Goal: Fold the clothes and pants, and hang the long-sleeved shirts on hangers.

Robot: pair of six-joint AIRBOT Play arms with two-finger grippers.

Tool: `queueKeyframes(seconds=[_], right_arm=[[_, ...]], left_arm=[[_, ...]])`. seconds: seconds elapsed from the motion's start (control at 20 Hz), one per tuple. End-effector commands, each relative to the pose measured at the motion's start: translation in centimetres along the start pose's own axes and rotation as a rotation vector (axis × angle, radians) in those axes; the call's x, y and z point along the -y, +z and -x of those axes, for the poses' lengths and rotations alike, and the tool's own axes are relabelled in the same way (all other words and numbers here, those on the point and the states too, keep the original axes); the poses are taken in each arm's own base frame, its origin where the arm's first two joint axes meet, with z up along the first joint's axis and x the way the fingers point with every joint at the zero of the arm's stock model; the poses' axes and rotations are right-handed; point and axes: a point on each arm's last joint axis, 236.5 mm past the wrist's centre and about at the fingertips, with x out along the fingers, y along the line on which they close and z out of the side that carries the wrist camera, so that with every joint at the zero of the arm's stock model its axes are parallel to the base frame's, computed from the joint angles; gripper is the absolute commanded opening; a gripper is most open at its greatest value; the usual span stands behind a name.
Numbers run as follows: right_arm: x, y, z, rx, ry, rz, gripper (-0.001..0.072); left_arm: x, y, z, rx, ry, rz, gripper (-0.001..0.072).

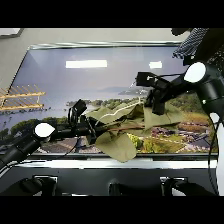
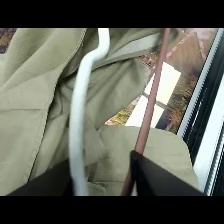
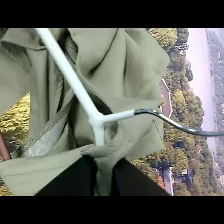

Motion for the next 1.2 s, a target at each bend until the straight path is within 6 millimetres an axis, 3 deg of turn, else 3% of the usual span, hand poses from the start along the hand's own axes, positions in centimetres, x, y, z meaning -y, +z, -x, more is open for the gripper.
queueKeyframes(seconds=[0.0,0.2,0.4,0.5,0.6,0.7,0.8,1.0,1.15], right_arm=[[-0.9,0.1,1.9,-0.007,-0.022,-0.023,0.0038],[-1.0,0.2,3.9,-0.015,-0.081,-0.014,0.0037],[-1.2,0.3,5.4,-0.015,-0.123,-0.017,0.0037],[-1.4,0.5,5.7,-0.011,-0.131,-0.020,0.0037],[-1.4,0.5,5.8,-0.010,-0.132,-0.028,0.0037],[-1.4,0.5,5.8,-0.009,-0.133,-0.039,0.0037],[-1.2,0.5,5.8,-0.005,-0.138,-0.060,0.0037],[-0.6,0.8,5.9,0.013,-0.163,-0.150,0.0037],[-0.6,0.8,5.9,0.015,-0.164,-0.169,0.0038]], left_arm=[[-0.9,0.1,0.4,0.008,0.020,0.111,0.0462],[-3.8,0.6,1.9,0.042,0.084,0.224,0.0474],[-9.1,0.8,5.6,0.114,0.218,0.536,0.0475],[-11.3,-0.9,7.3,0.094,0.274,0.674,0.0474],[-11.6,-3.5,7.8,-0.008,0.304,0.669,0.0474],[-11.0,-5.6,7.5,-0.123,0.326,0.570,0.0474],[-10.4,-6.5,6.7,-0.193,0.345,0.447,0.0474],[-10.0,-4.2,3.1,-0.145,0.406,0.172,0.0474],[-8.9,-3.1,0.0,-0.095,0.401,0.078,0.0474]])
